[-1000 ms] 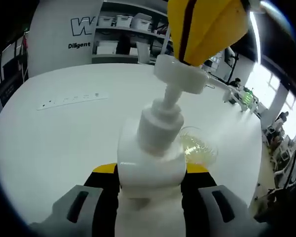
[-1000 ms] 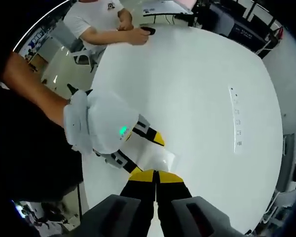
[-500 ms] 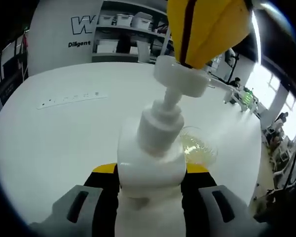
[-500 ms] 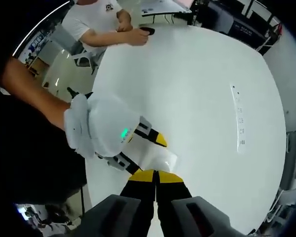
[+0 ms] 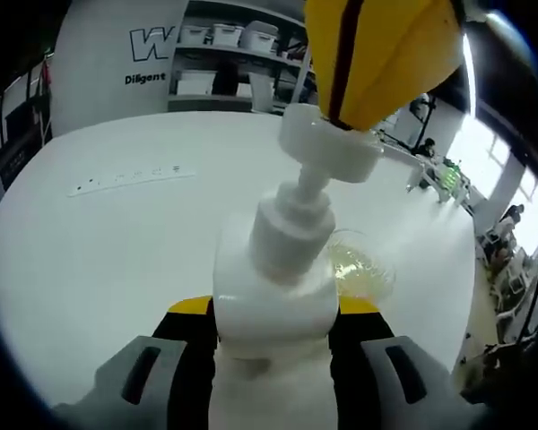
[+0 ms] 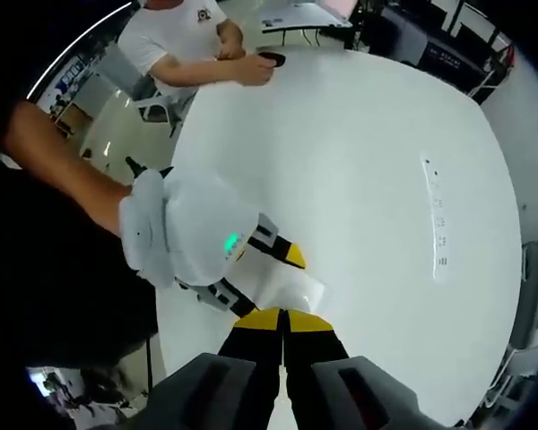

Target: Hold the bottle steady, press the pump all the way down and release, and repeat the specified number of times to dispense into the cup

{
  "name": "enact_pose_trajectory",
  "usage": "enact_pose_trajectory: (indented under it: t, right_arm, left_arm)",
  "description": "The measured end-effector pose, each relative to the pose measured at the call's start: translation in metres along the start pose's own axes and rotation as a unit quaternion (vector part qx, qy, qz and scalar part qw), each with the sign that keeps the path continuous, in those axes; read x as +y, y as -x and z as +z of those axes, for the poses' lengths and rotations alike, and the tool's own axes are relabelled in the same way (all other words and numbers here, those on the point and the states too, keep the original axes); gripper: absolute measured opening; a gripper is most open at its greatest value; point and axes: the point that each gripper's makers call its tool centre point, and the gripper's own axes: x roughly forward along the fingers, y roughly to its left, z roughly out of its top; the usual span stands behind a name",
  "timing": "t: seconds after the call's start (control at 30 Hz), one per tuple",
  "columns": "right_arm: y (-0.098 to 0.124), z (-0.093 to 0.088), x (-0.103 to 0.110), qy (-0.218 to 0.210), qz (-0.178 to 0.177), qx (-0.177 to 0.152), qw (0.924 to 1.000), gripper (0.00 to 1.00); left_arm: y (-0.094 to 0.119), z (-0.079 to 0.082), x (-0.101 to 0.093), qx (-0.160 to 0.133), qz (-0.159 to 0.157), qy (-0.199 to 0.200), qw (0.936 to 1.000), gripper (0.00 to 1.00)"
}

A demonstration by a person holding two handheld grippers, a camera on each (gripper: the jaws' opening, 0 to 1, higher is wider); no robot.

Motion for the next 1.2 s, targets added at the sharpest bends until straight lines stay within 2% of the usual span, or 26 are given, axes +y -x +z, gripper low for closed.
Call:
enact_pose_trajectory:
  t: [1.2]
  right_arm:
    - [-0.0047, 0.001, -0.0006, 0.007, 0.014, 0.014, 0.9998, 0.0]
  left_arm:
    - [-0.0005, -0.0009, -0.0001, 0.008, -0.005, -0.001, 1.0, 0.48]
